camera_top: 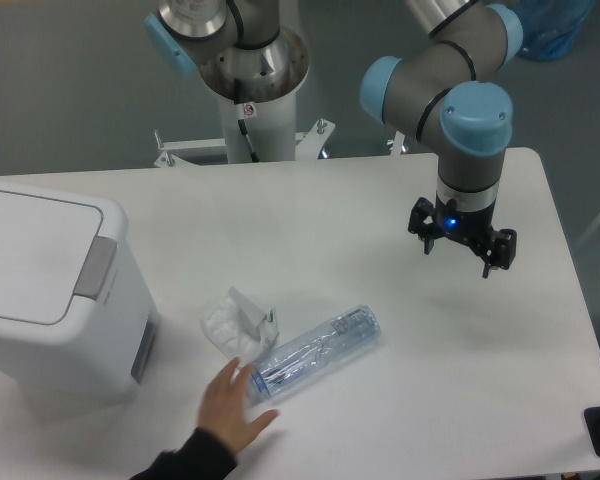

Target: Open the trash can

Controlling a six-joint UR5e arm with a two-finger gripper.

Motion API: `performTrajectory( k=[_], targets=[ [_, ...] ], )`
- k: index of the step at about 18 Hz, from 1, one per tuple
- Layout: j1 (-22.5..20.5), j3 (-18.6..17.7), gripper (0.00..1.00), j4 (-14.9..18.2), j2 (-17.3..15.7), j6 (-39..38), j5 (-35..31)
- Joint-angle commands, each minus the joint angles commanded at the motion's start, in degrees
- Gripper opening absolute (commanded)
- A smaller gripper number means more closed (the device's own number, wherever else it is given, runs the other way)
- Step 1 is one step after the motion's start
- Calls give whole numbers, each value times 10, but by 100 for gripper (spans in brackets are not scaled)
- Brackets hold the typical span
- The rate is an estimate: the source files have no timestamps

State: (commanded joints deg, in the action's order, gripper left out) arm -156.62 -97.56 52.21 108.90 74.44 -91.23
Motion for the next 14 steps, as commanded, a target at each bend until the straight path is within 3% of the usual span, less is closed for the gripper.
performTrajectory(
  k=[11, 14],
  targets=[
    [9, -7, 100, -14, -3, -3, 10],
    [11, -5, 100, -24, -5, -87, 40]
  ],
)
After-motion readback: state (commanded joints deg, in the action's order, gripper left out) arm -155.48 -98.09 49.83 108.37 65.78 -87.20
